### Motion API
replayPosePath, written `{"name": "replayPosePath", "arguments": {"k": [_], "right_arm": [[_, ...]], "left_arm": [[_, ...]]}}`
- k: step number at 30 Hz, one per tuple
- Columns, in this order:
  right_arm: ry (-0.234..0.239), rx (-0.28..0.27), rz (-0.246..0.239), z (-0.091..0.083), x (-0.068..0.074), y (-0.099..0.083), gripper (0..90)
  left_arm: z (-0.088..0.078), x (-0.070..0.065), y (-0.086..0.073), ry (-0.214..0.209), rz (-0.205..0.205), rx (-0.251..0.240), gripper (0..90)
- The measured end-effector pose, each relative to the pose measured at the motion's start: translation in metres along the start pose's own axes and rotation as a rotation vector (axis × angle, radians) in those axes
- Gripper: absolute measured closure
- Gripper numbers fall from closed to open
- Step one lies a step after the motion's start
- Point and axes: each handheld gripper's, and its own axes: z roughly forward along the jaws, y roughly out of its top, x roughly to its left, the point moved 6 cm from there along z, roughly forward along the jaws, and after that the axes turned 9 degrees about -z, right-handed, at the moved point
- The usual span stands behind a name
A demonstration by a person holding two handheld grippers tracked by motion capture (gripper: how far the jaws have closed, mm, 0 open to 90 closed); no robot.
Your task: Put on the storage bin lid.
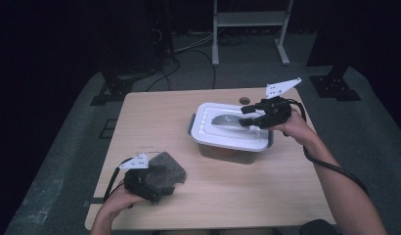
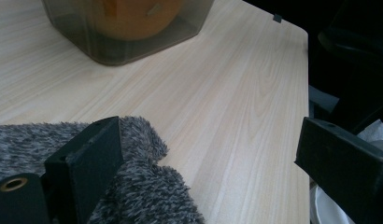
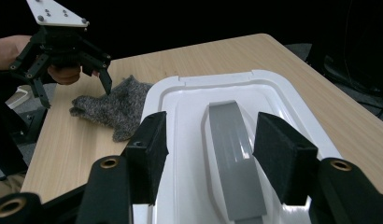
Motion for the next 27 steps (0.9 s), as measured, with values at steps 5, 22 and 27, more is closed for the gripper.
{"name": "replayPosePath", "arguments": {"k": [5,22,27], "right_arm": [[-0.013,-0.001,0.002,-0.008,0.002,-0.001,41.3],[-0.029,0.001,0.026,-0.032,0.012,-0.013,35.5],[-0.04,0.007,0.033,-0.04,0.015,-0.018,34.4]], "left_arm": [[0.0,0.0,0.0,0.002,0.0,0.0,6.5],[-0.001,0.001,0.0,0.003,0.0,-0.004,6.5],[-0.001,0.001,0.0,0.003,-0.002,-0.004,6.5]]}}
